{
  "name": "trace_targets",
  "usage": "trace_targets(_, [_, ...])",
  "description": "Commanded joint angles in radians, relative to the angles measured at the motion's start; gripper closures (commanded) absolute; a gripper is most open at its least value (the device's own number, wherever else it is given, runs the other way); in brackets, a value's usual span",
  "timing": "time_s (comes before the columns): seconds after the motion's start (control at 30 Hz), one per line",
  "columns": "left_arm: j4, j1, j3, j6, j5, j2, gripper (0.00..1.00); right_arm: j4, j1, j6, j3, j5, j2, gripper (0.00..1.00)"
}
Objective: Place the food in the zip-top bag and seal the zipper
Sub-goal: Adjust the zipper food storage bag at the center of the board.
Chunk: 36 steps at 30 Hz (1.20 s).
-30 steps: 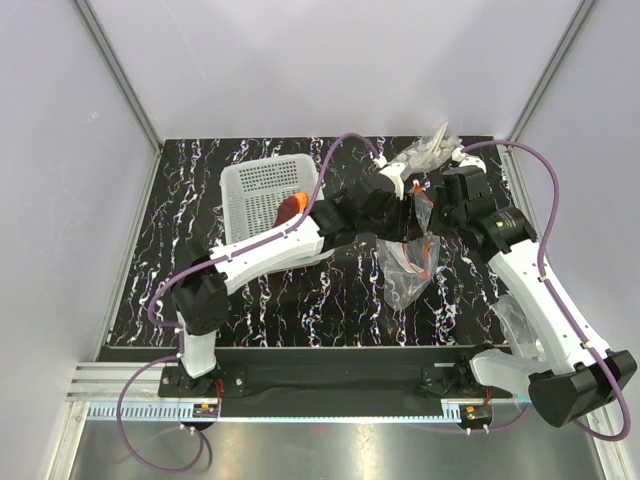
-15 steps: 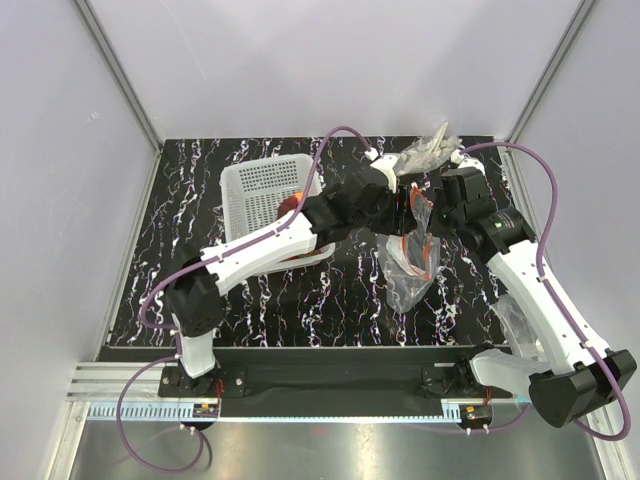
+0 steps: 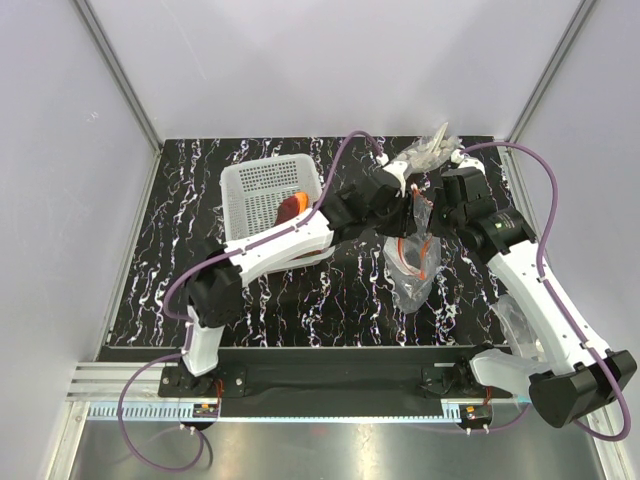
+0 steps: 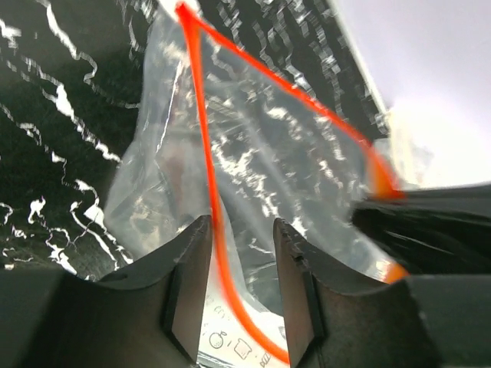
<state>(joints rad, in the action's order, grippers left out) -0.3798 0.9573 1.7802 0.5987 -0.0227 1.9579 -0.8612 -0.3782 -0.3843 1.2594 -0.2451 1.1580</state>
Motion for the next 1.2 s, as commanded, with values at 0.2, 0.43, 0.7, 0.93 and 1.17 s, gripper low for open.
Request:
trace_targets(0.2, [0.028,-0.005,0.013,0.013,-0.043,0.045,0.98,0.065,-0.008,0.039,-0.026,-0.051,-0.046,1.0])
trace_targets(0.43, [0.275,-0.052,-0.111,0.186,-0.285,0.035,1.0,0.064,-0.008,0.108,-0.005,-0.288,0.023,1.0])
trace_targets(0.7, [0.45,-0.084,-0.374,0.227,-0.39,-0.019,1.0,0.146,-0.132,0.099,-0.073,-0.345,0.086,1.0])
trace_targets(0.93, [0.424,-0.127,-0.589,0.152,-0.381,-0.166,1.0,0.255,-0.264,-0.01,-0.155,-0.194,0.089,1.0])
trace_targets(1.17, [0.314,-0.127,-0.699,0.069,-0.344,-0.295,1.0,0.341,-0.307,-0.073,-0.307,-0.197,0.089,1.0])
